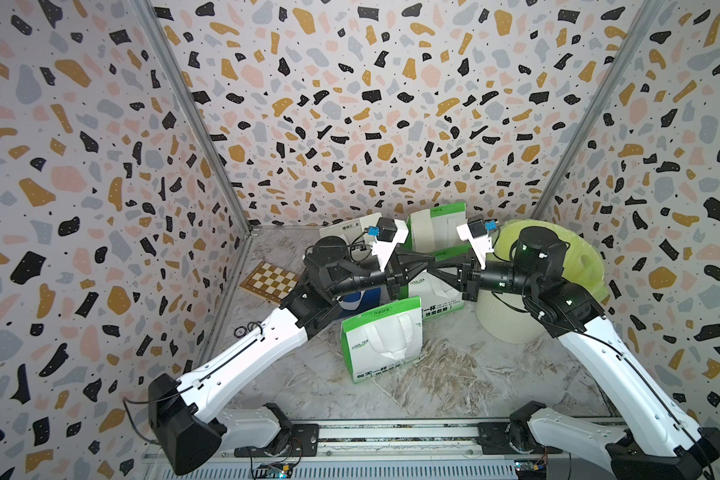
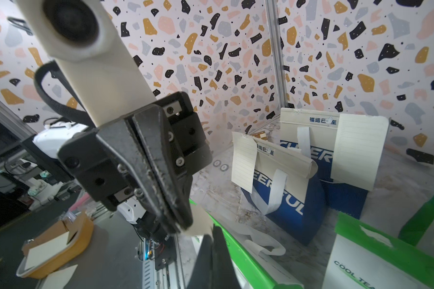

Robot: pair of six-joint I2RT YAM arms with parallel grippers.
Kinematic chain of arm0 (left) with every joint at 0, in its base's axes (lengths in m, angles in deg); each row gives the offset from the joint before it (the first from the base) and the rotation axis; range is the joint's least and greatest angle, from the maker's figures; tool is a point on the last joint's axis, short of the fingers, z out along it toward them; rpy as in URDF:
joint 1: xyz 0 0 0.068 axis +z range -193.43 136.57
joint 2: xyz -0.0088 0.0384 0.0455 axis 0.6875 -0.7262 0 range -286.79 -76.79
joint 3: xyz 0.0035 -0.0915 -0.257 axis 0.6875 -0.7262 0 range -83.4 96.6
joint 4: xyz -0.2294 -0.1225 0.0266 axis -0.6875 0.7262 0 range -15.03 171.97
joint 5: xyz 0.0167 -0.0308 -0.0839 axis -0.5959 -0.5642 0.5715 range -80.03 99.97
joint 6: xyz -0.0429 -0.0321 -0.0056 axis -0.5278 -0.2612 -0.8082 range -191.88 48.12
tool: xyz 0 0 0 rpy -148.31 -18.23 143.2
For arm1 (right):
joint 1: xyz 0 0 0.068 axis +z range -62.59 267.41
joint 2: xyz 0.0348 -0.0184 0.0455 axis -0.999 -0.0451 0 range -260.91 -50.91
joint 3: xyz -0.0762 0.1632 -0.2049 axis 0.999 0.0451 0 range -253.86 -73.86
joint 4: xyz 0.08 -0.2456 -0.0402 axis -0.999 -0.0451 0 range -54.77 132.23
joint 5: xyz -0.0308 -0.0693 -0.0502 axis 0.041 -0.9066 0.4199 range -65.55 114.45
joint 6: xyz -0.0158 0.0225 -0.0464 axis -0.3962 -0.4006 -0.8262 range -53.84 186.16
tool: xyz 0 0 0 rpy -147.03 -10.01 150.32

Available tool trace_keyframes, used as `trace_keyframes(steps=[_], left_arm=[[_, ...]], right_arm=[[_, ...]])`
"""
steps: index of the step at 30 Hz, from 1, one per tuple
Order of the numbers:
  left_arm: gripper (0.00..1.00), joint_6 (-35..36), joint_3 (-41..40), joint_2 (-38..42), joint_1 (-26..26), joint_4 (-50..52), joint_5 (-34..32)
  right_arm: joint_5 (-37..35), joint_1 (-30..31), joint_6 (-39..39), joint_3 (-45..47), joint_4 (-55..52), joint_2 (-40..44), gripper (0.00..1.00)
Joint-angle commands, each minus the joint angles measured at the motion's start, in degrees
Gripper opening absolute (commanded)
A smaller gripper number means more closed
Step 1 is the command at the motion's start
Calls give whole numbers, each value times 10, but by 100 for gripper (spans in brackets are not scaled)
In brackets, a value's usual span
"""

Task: Shred takeout receipts and throw away
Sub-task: Place the takeout receipt in the trash bin.

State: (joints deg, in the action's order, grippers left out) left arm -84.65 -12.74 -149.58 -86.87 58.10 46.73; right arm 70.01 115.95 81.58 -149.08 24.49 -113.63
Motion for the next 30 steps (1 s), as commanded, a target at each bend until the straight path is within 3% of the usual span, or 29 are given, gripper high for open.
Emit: trace_keyframes(steps=[1,2,4,8,11,14,18,21,26,28,30], left_arm=[[23,2,-5,5,-2,-29,5],[45,11,-3,10,-2,-18,-7],[100,68,4,32,-2,32,-38],[100,202,36,77,-2,167,-141],[100,272,56,105,-1,241,-229],[100,315,66,130,-1,296,-303],[100,331,63,156,-1,341,-387],[100,322,47,175,-1,348,-425],[99,305,42,179,4,377,-491],[98,290,39,177,6,378,-541],[98,278,37,176,8,381,-588]], right_arm=[[-54,3,9,-3,5,17,0],[-82,3,9,-9,-8,17,0],[-140,0,6,-29,-49,17,0],[-197,-37,11,-70,-108,16,0],[-232,-104,34,-94,-145,19,0],[-311,-186,64,-126,-212,14,0],[-381,-306,75,-136,-288,-3,0],[-378,-367,66,-119,-309,-22,0],[-344,-390,43,-104,-329,-64,0],[-327,-390,37,-98,-328,-68,13],[-307,-390,30,-92,-321,-66,34]])
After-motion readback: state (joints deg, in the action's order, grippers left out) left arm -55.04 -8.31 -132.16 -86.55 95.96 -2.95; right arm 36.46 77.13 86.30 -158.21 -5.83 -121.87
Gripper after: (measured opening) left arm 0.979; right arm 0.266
